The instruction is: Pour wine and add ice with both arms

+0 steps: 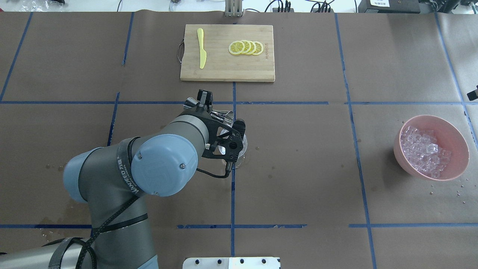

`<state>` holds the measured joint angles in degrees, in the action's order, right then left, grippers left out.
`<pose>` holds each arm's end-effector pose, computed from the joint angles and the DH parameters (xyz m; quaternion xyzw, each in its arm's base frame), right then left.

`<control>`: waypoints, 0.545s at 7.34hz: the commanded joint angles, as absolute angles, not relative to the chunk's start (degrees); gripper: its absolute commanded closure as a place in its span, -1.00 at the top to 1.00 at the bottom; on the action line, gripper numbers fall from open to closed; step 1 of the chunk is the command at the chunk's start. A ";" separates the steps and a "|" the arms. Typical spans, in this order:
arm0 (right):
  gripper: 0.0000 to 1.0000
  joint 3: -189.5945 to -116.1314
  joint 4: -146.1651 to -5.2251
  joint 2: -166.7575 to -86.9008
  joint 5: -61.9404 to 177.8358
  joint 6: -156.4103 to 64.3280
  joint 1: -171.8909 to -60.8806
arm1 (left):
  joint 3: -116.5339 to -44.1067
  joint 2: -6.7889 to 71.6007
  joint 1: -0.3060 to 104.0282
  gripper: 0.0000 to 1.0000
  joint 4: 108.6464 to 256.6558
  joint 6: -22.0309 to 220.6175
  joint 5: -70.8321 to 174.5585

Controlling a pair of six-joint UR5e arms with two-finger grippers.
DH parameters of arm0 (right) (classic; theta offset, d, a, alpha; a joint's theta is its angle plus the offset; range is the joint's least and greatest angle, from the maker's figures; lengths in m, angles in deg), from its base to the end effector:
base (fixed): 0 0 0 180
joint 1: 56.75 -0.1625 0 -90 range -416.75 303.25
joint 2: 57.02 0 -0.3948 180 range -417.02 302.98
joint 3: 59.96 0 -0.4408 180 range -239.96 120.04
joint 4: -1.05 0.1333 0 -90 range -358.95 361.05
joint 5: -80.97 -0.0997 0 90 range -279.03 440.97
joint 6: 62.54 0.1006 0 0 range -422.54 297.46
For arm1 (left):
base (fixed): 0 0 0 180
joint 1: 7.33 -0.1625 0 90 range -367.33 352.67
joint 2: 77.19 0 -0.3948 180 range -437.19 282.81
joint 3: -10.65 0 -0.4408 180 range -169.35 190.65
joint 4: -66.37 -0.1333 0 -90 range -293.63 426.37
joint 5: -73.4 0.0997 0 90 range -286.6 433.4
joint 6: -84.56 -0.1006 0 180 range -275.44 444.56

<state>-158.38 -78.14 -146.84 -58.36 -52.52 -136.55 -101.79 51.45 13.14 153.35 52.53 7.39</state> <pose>-0.0418 -0.5543 0.5201 0.0786 -0.4318 -0.0718 0.8956 0.4922 -0.3697 0.0491 0.5079 -0.0195 0.5988 0.6189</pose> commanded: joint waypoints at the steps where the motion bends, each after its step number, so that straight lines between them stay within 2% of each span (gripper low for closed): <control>1: 1.00 -158.39 -78.14 -146.85 -58.42 -52.44 -136.47 | -101.50 51.92 13.14 -1.00 151.45 50.38 9.14; 4: 1.00 -159.18 -78.14 -146.85 -58.42 -52.43 -136.47 | -101.50 52.54 13.06 -1.00 150.13 48.62 9.24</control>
<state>-158.78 -78.14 -146.82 -58.42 -52.44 -136.45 -101.60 52.35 13.06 150.46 48.93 9.19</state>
